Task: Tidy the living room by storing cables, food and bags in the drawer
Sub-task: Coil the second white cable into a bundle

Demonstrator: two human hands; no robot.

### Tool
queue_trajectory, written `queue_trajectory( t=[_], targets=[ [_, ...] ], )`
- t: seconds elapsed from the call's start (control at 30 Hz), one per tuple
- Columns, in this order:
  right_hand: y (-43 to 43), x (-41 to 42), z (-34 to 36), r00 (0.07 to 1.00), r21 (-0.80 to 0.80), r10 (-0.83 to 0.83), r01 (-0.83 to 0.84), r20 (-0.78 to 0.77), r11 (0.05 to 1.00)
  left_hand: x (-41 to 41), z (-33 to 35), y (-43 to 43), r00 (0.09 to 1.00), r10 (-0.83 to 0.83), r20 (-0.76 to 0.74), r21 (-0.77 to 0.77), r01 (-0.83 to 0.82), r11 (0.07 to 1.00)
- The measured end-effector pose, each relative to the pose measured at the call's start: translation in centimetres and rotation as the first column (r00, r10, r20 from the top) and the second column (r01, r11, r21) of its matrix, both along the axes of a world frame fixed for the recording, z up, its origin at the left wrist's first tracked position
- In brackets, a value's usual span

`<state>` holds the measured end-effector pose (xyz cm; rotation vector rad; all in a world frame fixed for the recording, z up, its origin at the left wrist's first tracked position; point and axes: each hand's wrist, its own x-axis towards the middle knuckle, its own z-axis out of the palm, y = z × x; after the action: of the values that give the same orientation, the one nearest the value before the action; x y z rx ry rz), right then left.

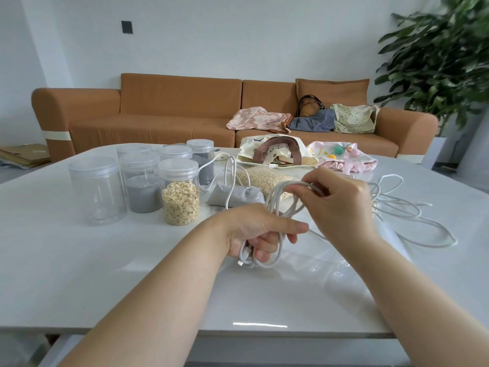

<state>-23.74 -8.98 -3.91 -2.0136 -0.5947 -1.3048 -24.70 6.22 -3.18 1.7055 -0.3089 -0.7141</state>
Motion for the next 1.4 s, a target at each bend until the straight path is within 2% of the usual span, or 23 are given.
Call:
queue_trajectory(
  t=[0.17,0.27,0.37,0.43,0.57,0.77,0.83,0.93,1.03,1.17,1.27,1.4],
  targets=[
    [0.1,0.2,-0.1,0.999,0.016,0.041,-0.041,-0.031,0.999,0.0,-0.1,-0.1,0.999,-0.027,-0.019,0.014,0.028,1.0],
    [-0.1,0.4,-0.1,0.995,-0.009,0.086,-0.087,-0.039,0.996,0.2,-0.4,-0.1,1.0,-0.011,0.024,0.002,0.011,1.0],
    [-0.3,0.6,-0.1,0.99,-0.054,0.123,-0.127,-0.063,0.99,0.2,-0.6,-0.2,0.998,-0.04,0.058,-0.046,0.043,0.998],
    [-0.2,0.5,0.0,0.99,-0.056,0.124,-0.128,-0.074,0.99,0.2,-0.6,-0.1,0.997,-0.075,-0.001,-0.112,0.074,0.991],
    [-0.2,0.3,0.4,0.949,0.172,0.165,-0.122,-0.267,0.978,0.0,-0.2,0.4,0.989,-0.15,-0.021,-0.13,0.146,0.981],
    [-0.8,0.3,0.9,0.794,0.246,0.333,-0.237,-0.508,0.94,0.3,0.0,1.1,0.96,-0.272,-0.072,-0.091,0.266,0.96],
    [-0.9,0.5,0.9,0.764,0.233,0.351,-0.265,-0.541,0.936,0.3,0.0,1.3,0.953,-0.296,-0.072,-0.143,0.284,0.948],
    [-1.1,0.8,0.8,0.724,0.319,0.429,-0.296,-0.54,0.9,0.5,-0.2,1.2,0.954,-0.293,-0.062,-0.29,0.263,0.92],
    [-1.4,1.0,0.8,0.739,0.326,0.41,-0.267,-0.535,0.907,0.8,-0.4,1.1,0.974,-0.213,-0.077,-0.38,0.169,0.909],
    [-1.4,1.5,0.7,0.788,0.272,0.252,-0.112,-0.562,0.956,1.2,-0.4,1.5,0.976,-0.206,-0.072,-0.564,0.131,0.815],
    [-1.6,1.4,0.9,0.802,0.219,0.175,-0.057,-0.572,0.974,1.6,-0.3,1.7,0.973,-0.221,-0.065,-0.721,0.107,0.684],
    [-1.7,1.4,0.8,0.815,0.167,0.13,-0.041,-0.565,0.985,1.8,-0.1,1.5,0.982,0.008,-0.189,-0.8,-0.159,0.578]
  ],
)
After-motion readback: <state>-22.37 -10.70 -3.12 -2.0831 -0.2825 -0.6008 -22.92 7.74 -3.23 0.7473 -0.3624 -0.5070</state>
